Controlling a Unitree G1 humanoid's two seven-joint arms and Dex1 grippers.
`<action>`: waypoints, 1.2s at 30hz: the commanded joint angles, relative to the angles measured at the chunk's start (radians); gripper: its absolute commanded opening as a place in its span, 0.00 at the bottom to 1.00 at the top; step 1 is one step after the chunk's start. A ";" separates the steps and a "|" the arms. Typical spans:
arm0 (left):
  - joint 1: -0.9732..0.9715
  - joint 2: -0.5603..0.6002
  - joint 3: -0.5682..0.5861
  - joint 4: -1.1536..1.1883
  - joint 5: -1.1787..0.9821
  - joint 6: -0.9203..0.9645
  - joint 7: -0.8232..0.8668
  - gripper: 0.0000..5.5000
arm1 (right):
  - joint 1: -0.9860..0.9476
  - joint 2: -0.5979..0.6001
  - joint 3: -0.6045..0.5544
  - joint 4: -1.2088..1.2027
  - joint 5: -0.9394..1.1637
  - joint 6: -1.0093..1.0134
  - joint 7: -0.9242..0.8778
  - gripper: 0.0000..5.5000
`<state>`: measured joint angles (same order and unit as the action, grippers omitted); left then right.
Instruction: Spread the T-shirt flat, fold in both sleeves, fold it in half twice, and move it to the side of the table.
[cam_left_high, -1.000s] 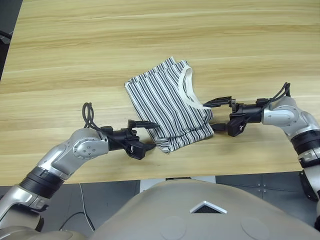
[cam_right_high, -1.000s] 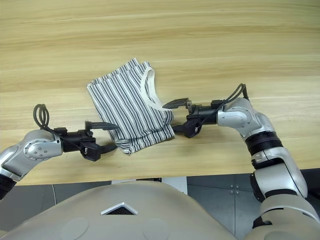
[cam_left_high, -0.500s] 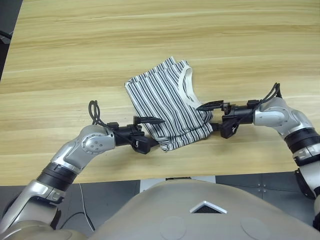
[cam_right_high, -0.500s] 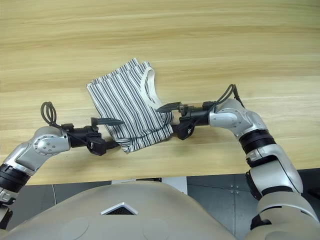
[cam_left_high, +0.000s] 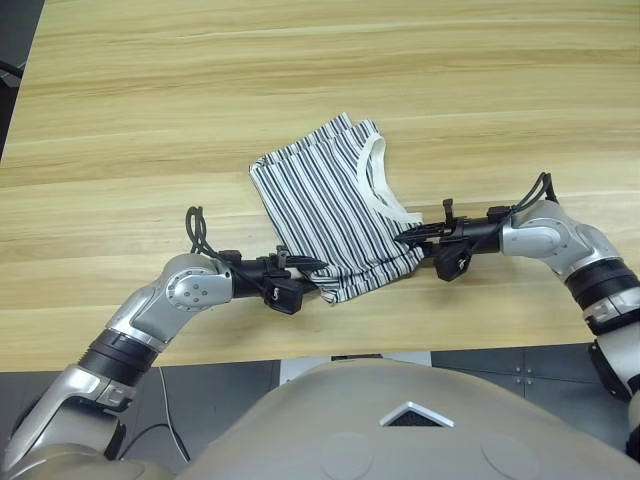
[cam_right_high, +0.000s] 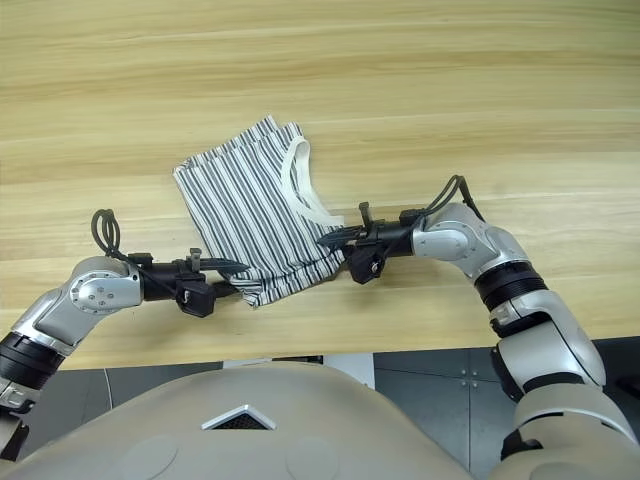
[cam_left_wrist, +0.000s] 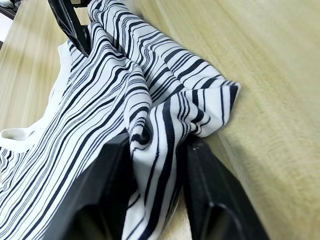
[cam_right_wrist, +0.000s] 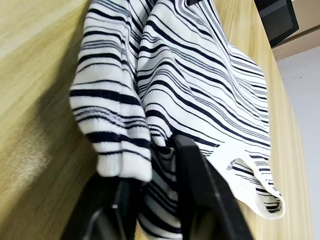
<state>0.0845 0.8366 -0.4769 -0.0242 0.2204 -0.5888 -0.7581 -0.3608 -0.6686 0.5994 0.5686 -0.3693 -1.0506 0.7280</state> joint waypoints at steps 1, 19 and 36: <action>-0.008 -0.012 0.009 -0.001 0.014 0.009 -0.014 0.16 | 0.021 -0.008 0.021 0.016 -0.023 0.037 0.039 0.05; 0.116 0.296 0.140 -0.438 -0.503 0.486 -0.444 0.03 | 0.276 -0.265 -0.057 -0.757 0.717 0.801 0.540 0.02; 0.039 0.220 0.230 -0.278 -0.612 0.551 -0.534 0.03 | 0.141 -0.030 -0.165 -0.656 0.680 0.972 0.519 0.02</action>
<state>0.1633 1.0768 -0.2721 -0.3281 -0.3594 -0.0727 -1.2737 -0.1720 -0.7329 0.4552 -0.1255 0.3373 -0.0844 1.2658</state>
